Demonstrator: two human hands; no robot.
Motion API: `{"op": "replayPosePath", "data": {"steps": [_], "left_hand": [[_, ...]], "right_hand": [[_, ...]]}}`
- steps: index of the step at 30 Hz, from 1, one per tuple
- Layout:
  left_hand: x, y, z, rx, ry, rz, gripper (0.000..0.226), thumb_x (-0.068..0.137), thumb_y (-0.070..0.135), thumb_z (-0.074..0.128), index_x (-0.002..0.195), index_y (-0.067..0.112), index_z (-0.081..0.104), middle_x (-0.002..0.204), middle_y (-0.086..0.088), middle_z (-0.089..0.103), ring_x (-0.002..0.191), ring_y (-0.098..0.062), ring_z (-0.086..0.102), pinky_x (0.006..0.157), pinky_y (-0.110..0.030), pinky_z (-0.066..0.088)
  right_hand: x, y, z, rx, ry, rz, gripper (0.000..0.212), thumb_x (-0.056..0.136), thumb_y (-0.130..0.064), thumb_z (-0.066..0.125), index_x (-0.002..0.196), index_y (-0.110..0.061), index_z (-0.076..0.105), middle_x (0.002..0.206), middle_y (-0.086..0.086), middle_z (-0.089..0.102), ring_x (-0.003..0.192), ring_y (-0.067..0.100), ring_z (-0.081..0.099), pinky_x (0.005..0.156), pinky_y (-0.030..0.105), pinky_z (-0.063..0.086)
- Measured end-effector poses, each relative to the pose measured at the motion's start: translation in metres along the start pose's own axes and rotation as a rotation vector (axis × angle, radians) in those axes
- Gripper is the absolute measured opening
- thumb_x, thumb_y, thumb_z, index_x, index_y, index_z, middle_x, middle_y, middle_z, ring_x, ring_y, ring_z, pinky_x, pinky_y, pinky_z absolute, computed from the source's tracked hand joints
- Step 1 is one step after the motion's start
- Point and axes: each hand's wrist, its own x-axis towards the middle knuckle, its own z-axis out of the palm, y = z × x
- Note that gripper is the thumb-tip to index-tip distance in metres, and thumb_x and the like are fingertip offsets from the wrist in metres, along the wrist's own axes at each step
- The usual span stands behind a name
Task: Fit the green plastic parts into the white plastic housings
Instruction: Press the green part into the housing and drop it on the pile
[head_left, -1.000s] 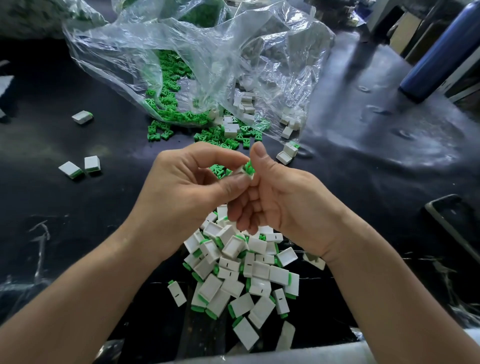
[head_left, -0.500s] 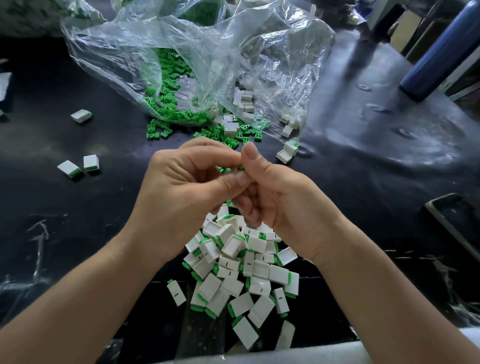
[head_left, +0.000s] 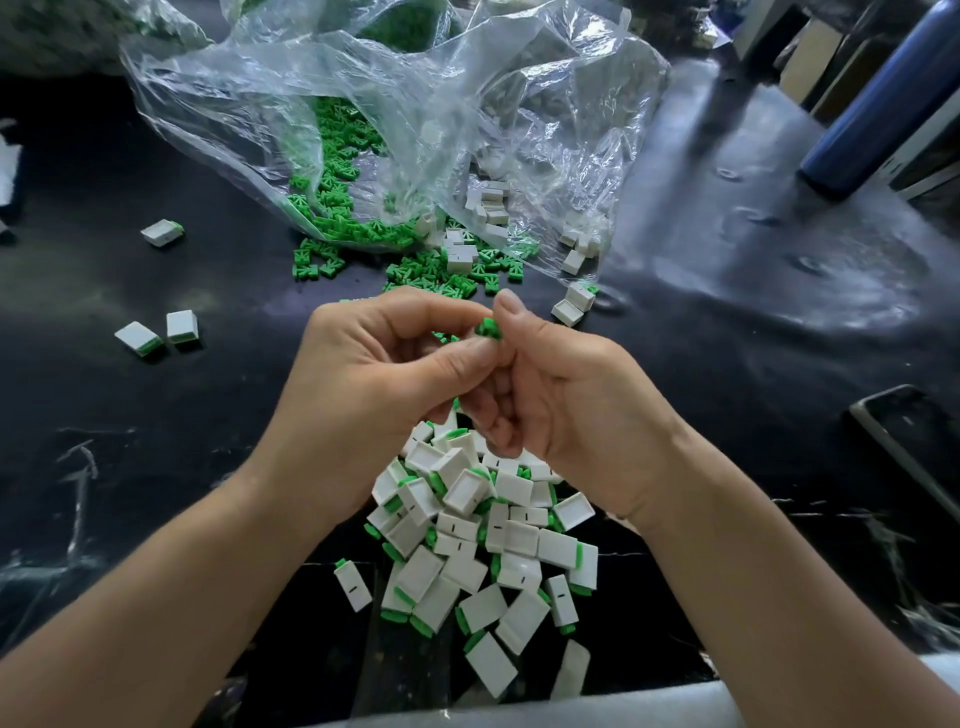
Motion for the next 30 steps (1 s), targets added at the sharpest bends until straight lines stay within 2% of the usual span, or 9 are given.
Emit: {"op": "replayPosePath", "data": {"steps": [4,8,13,19,23,25,26,28,30], "left_hand": [[0.0008,0.0018,-0.0012,-0.043,-0.022,-0.050,0.019,0.072,0.012,0.057,0.083,0.009,0.072,0.059,-0.016,0.064,0.049,-0.024,0.057,0.048,-0.026,0.036],[0.0026,0.0025,-0.0022,-0.054,-0.019,-0.086,0.020,0.070,0.010,0.056,0.079,0.010,0.074,0.056,-0.014,0.064,0.048,-0.023,0.057,0.048,-0.025,0.037],[0.0023,0.0053,-0.0026,-0.077,-0.033,-0.105,0.021,0.067,0.009,0.056,0.074,0.012,0.076,0.056,-0.012,0.064,0.047,-0.021,0.057,0.047,-0.023,0.038],[0.0022,0.0067,-0.0003,-0.062,-0.065,-0.117,0.019,0.066,0.003,0.054,0.068,0.003,0.072,0.065,-0.034,0.059,0.052,-0.035,0.054,0.056,-0.039,0.035],[0.0014,0.0045,-0.0013,-0.064,-0.013,-0.124,0.013,0.064,0.003,0.055,0.064,-0.003,0.067,0.061,-0.025,0.059,0.051,-0.028,0.055,0.048,-0.028,0.037],[0.0012,0.0032,-0.0012,-0.062,0.010,-0.138,0.012,0.063,0.003,0.054,0.061,-0.003,0.065,0.058,-0.024,0.057,0.051,-0.029,0.053,0.050,-0.033,0.037],[0.0010,0.0033,-0.0011,-0.063,0.017,-0.144,0.011,0.061,0.002,0.055,0.060,-0.002,0.065,0.058,-0.025,0.056,0.052,-0.032,0.052,0.054,-0.041,0.038],[0.0009,0.0036,-0.0004,-0.070,0.022,-0.144,0.009,0.053,0.003,0.061,0.060,0.000,0.066,0.058,-0.024,0.055,0.055,-0.035,0.050,0.062,-0.052,0.036],[0.0006,0.0041,0.0004,-0.069,0.018,-0.134,0.011,0.050,0.009,0.062,0.059,0.004,0.067,0.056,-0.018,0.056,0.057,-0.035,0.050,0.062,-0.052,0.036]], "right_hand": [[0.0001,-0.0003,0.0002,-0.057,0.013,-0.023,0.046,0.086,-0.049,0.035,0.072,-0.012,0.057,0.056,-0.008,0.057,0.051,0.007,0.041,0.046,0.017,0.034],[0.0008,0.0005,0.0000,-0.142,0.034,-0.028,0.050,0.088,-0.052,0.037,0.075,-0.008,0.058,0.062,-0.001,0.057,0.053,0.011,0.041,0.047,0.020,0.033],[-0.0005,-0.0024,-0.0001,-0.190,0.038,-0.031,0.052,0.081,-0.055,0.037,0.073,-0.009,0.059,0.065,0.002,0.058,0.053,0.011,0.042,0.048,0.021,0.033],[0.0006,0.0000,-0.0006,-0.221,0.032,-0.053,0.045,0.083,-0.047,0.036,0.075,-0.010,0.060,0.059,-0.008,0.059,0.052,0.008,0.043,0.047,0.017,0.034],[0.0007,0.0012,-0.0003,-0.212,0.060,-0.079,0.039,0.083,-0.043,0.041,0.078,-0.010,0.060,0.061,-0.005,0.061,0.052,0.007,0.043,0.046,0.015,0.034],[0.0005,0.0015,-0.0005,-0.213,0.069,-0.080,0.037,0.082,-0.042,0.044,0.083,-0.010,0.062,0.073,0.011,0.061,0.055,0.010,0.043,0.048,0.017,0.034],[0.0005,0.0017,-0.0003,-0.207,0.068,-0.075,0.037,0.081,-0.042,0.045,0.085,-0.010,0.063,0.079,0.018,0.058,0.057,0.012,0.042,0.049,0.017,0.034],[0.0000,0.0016,-0.0003,-0.189,0.069,-0.080,0.033,0.080,-0.040,0.048,0.081,-0.012,0.064,0.083,0.021,0.055,0.058,0.013,0.042,0.049,0.018,0.034],[-0.0002,0.0017,-0.0006,-0.185,0.078,-0.098,0.030,0.080,-0.039,0.049,0.075,-0.014,0.063,0.079,0.018,0.055,0.057,0.012,0.043,0.049,0.016,0.034]]}}
